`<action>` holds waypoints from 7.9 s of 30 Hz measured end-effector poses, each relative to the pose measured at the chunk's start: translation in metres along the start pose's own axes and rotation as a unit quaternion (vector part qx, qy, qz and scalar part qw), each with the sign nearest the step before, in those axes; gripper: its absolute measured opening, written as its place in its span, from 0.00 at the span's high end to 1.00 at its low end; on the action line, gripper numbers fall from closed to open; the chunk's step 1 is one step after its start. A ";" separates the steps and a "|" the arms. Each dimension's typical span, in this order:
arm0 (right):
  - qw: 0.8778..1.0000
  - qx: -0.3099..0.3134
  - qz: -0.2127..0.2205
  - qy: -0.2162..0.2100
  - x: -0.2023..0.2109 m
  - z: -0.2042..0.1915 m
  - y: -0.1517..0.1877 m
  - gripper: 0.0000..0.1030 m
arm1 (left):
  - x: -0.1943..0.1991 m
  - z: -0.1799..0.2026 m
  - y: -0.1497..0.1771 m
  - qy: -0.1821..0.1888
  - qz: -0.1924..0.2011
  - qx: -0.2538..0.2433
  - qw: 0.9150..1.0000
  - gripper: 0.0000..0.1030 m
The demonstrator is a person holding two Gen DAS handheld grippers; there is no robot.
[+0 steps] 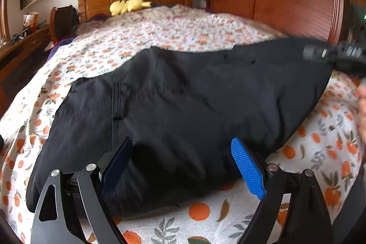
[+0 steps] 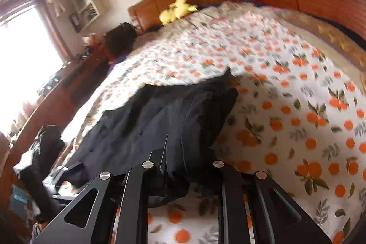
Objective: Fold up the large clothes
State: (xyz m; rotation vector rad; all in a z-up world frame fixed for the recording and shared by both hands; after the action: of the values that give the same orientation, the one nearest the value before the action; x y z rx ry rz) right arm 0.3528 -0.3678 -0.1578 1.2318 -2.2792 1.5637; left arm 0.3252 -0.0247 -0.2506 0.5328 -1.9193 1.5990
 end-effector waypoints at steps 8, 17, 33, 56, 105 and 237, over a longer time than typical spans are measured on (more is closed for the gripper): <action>1.000 0.000 -0.003 0.004 -0.007 -0.008 -0.002 0.82 | -0.013 0.001 0.008 -0.005 -0.022 -0.010 1.000 0.12; 0.996 -0.081 -0.032 -0.004 -0.019 0.039 0.016 0.83 | -0.009 0.000 0.008 0.001 -0.017 -0.005 1.000 0.12; 0.995 0.073 -0.017 -0.059 -0.039 -0.126 -0.027 0.88 | 0.064 -0.090 0.017 -0.014 0.038 0.055 0.998 0.12; 0.962 0.181 -0.167 -0.119 -0.163 -0.273 0.050 0.86 | 0.107 -0.178 0.032 -0.054 0.061 0.131 0.988 0.12; 0.971 0.195 -0.133 -0.037 -0.105 -0.163 0.056 0.85 | 0.058 -0.112 0.022 0.062 0.016 0.106 0.992 0.94; 0.979 0.154 -0.082 -0.104 -0.210 -0.253 -0.053 0.81 | 0.177 -0.237 0.053 -0.074 0.059 0.158 0.983 0.93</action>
State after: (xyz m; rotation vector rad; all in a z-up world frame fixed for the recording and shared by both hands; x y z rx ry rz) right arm 0.4434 -0.0512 -0.1092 1.6862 -2.0325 1.8534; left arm 0.2006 0.2288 -0.1473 0.6940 -1.8399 2.0087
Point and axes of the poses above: each gripper's, at about its wrist camera, not at the fingertips, and x roughly against the way its jaws point, z to its right, y to its underside, the point moved 7 cm from there along -x, roughly the way its jaws point, and after that the axes turned 8 degrees about -y, right-handed, at the moved point
